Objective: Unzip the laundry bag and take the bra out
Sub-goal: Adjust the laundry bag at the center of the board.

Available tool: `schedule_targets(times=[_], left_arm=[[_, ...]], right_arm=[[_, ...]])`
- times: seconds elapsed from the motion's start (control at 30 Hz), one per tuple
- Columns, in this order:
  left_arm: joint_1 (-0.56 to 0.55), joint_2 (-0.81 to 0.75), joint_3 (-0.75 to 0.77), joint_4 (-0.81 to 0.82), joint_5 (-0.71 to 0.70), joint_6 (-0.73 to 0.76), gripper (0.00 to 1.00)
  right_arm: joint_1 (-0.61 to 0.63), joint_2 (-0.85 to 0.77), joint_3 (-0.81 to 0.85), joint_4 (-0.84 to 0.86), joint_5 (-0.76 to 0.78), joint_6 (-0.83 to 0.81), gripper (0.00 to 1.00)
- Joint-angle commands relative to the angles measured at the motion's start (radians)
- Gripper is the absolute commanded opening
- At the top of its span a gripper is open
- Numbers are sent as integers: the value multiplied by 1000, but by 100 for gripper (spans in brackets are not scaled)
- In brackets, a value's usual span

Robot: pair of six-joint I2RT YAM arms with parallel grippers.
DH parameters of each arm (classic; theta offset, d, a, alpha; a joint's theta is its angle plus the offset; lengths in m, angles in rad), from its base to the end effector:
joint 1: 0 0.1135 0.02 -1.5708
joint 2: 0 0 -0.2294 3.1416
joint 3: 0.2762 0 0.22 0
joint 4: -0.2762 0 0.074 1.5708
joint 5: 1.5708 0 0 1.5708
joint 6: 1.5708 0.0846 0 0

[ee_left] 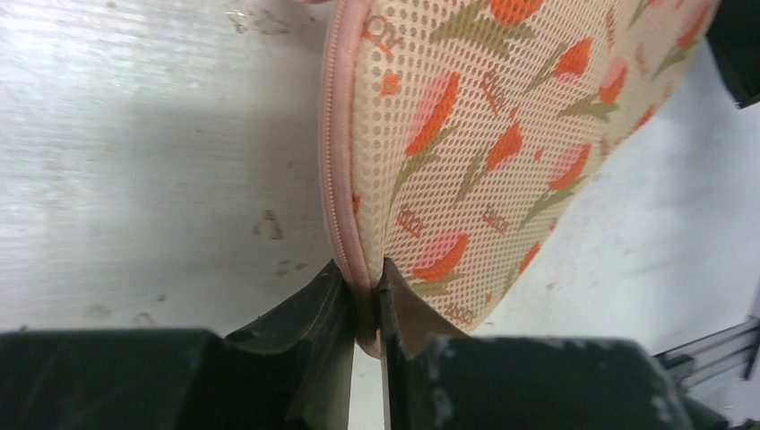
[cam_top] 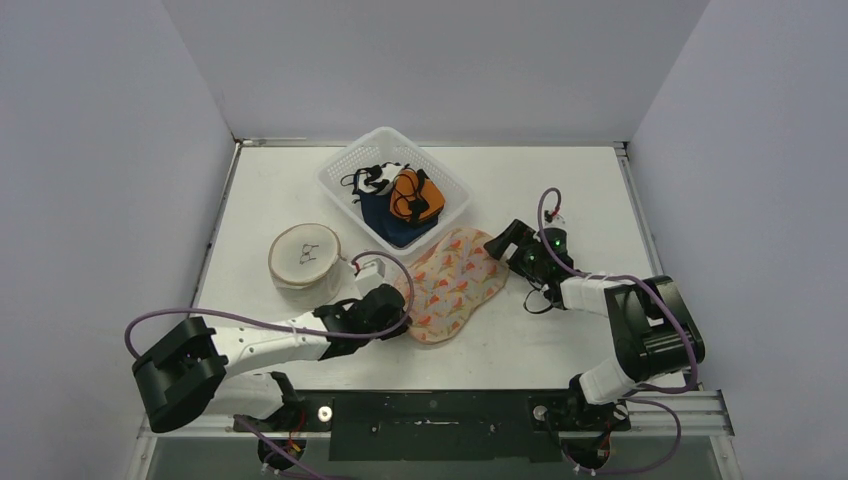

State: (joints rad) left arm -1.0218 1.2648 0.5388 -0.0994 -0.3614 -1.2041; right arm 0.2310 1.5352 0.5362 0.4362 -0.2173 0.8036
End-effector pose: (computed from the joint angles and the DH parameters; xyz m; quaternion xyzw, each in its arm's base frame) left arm 0.1575 -0.2001 0.1241 -0.1486 0.9064 -0.2473 0.3085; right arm 0.2969 0.0886 0.1137 0.1956 0.8498 0.3199 0.3703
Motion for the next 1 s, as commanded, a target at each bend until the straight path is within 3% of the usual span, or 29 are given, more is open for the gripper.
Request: schedule_targets(times=[0.0,0.2,0.43,0.5,0.6,0.67,0.97], left_arm=[[56,-14,69,-149,81,157,13],[139,1,110,-167,207,297,20],[170,62,238,-257,177,402,30],[181,70,270,-289,144,412,30],[198,69,293,-341,97,427,28],[208,64,296,-374,78,432,24],[210,37,223,-385,120,411,22]], right_arm=[[16,-61,-63,52,-68,6,93],[26,-271,-205,-43,-102,6,77],[115,-614,-337,-214,-72,49,61],[130,-713,-352,-273,-40,69,67],[126,-827,-327,-381,50,57,89],[107,-818,-288,-404,110,28,98],[34,-427,-140,-177,110,-22,100]])
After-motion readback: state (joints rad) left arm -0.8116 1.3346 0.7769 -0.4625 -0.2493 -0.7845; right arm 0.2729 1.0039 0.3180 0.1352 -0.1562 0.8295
